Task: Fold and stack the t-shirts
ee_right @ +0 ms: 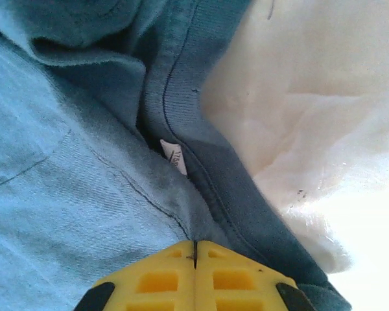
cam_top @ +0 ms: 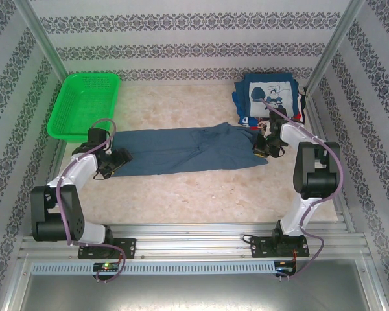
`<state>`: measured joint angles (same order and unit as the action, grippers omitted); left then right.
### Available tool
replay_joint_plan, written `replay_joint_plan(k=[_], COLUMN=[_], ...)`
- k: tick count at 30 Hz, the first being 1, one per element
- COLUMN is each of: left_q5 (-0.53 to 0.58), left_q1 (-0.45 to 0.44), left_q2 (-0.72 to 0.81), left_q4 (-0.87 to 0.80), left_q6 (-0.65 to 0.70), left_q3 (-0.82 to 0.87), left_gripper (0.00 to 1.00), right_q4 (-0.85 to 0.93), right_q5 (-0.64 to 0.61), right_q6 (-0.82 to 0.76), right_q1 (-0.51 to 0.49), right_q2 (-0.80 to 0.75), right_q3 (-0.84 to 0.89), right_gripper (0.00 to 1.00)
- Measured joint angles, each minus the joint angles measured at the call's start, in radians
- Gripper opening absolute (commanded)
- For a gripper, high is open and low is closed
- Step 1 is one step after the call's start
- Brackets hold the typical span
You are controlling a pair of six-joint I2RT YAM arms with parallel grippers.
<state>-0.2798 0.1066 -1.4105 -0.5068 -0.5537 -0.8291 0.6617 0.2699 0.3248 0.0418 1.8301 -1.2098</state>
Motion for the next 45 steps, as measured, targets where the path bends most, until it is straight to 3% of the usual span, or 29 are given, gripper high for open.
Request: replay_joint_plan(k=[14, 29, 32, 34, 36, 40, 45], left_q5=[0.024, 0.049, 0.05, 0.05, 0.05, 0.049, 0.025], left_q1=[0.034, 0.04, 0.04, 0.044, 0.046, 0.046, 0.046], left_q2=[-0.05, -0.072, -0.081, -0.086, -0.09, -0.09, -0.018], left_q4=[-0.001, -0.002, -0.002, -0.002, -0.002, -0.001, -0.002], left_q6=[0.001, 0.001, 0.001, 0.001, 0.001, 0.004, 0.003], left_q3=[0.025, 0.033, 0.034, 0.036, 0.038, 0.039, 0.047], left_gripper=[0.79, 0.79, 0.79, 0.79, 0.78, 0.79, 0.8], right_q4=[0.005, 0.016, 0.018, 0.021, 0.027, 0.029, -0.016], right_q5=[-0.023, -0.084, -0.108, -0.127, -0.138, -0.156, -0.13], right_q6=[0.017, 0.073, 0.092, 0.103, 0.111, 0.122, 0.136], right_q1=[0.048, 0.073, 0.074, 0.074, 0.074, 0.074, 0.045], right_q2=[-0.233, -0.325, -0.358, -0.362, -0.361, -0.39, -0.559], right_q3=[0.143, 0.329, 0.362, 0.373, 0.374, 0.374, 0.356], right_gripper=[0.0, 0.08, 0.17, 0.3, 0.32, 0.47, 0.49])
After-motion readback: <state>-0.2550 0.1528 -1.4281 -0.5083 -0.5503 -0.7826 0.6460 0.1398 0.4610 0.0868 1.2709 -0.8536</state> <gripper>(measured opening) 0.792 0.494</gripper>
